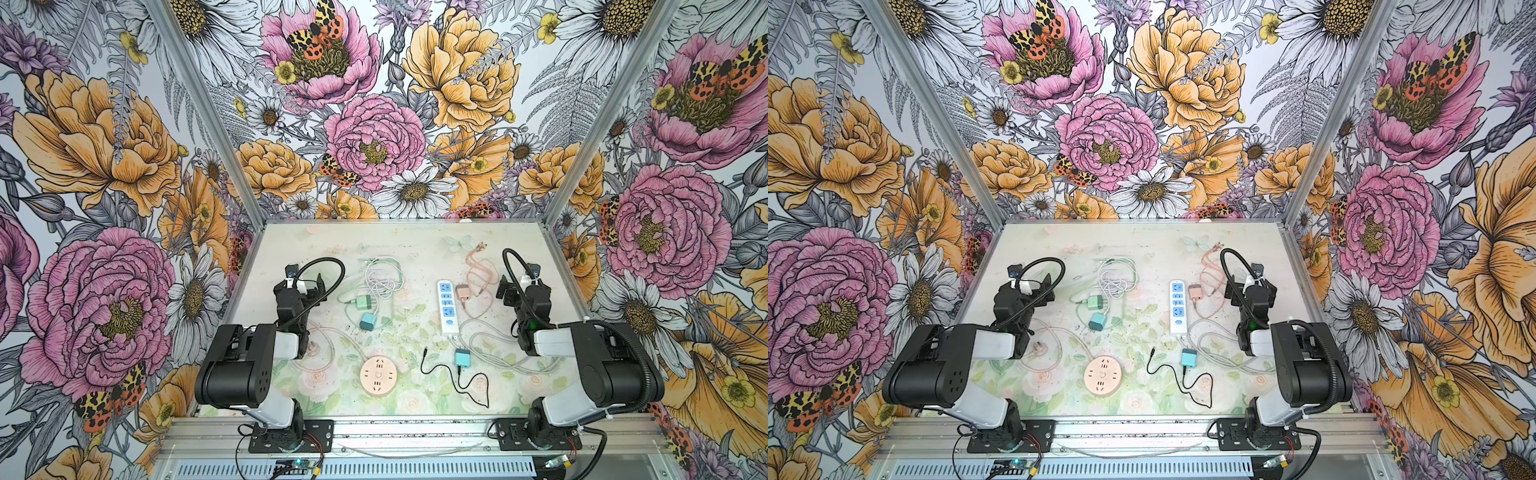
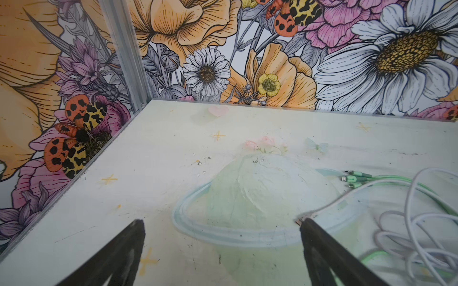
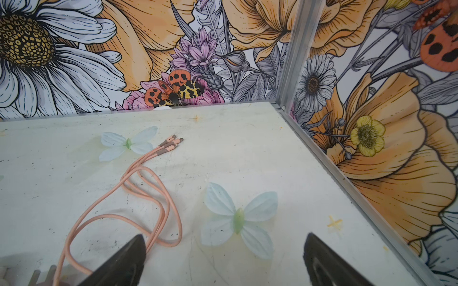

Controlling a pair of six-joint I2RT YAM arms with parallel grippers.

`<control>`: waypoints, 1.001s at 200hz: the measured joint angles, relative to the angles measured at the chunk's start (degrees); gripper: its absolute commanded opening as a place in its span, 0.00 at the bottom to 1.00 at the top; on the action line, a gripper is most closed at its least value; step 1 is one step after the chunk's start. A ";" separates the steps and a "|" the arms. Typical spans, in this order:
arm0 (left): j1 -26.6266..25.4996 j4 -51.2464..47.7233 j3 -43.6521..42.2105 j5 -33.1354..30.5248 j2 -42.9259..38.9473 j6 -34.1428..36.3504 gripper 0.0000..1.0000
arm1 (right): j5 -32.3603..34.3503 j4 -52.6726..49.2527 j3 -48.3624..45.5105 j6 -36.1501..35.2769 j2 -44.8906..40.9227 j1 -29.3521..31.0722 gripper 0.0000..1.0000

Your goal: Insert the plug

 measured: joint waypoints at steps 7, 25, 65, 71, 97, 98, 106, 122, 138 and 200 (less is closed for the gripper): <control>0.09 -0.04 0.00 0.50 0.00 0.02 0.99 | 0.24 0.00 0.00 -0.02 0.00 0.11 1.00; 0.09 -0.15 0.02 1.22 0.00 0.04 0.99 | 0.46 0.00 0.00 -0.17 0.00 0.31 0.99; 0.09 -0.15 0.02 2.03 0.00 0.04 0.99 | 0.50 0.00 0.00 -0.39 0.00 0.42 0.99; 0.09 -0.15 0.02 2.08 0.00 0.04 0.99 | 0.50 0.00 0.00 -0.39 0.00 0.42 1.00; 0.09 -0.15 0.02 2.23 -0.02 0.04 0.99 | 0.52 0.00 0.00 -0.39 0.00 0.42 0.99; 0.09 -0.15 0.02 2.21 0.00 0.04 0.99 | 0.52 0.00 0.00 -0.39 0.00 0.42 0.99; 0.09 -0.15 0.02 2.21 0.00 0.04 0.99 | 0.66 0.00 0.00 -0.37 0.00 0.42 0.99; 0.07 -0.15 0.02 2.21 -0.02 0.35 0.99 | 0.81 0.00 0.00 -0.39 0.00 0.42 1.00; -0.22 -0.55 0.04 2.05 -0.13 0.68 0.99 | 0.90 0.00 0.00 -0.37 0.00 0.42 0.99; -6.27 -19.12 6.97 -8.90 -12.92 1.09 0.99 | 1.33 0.15 -0.04 -0.37 0.00 0.42 0.99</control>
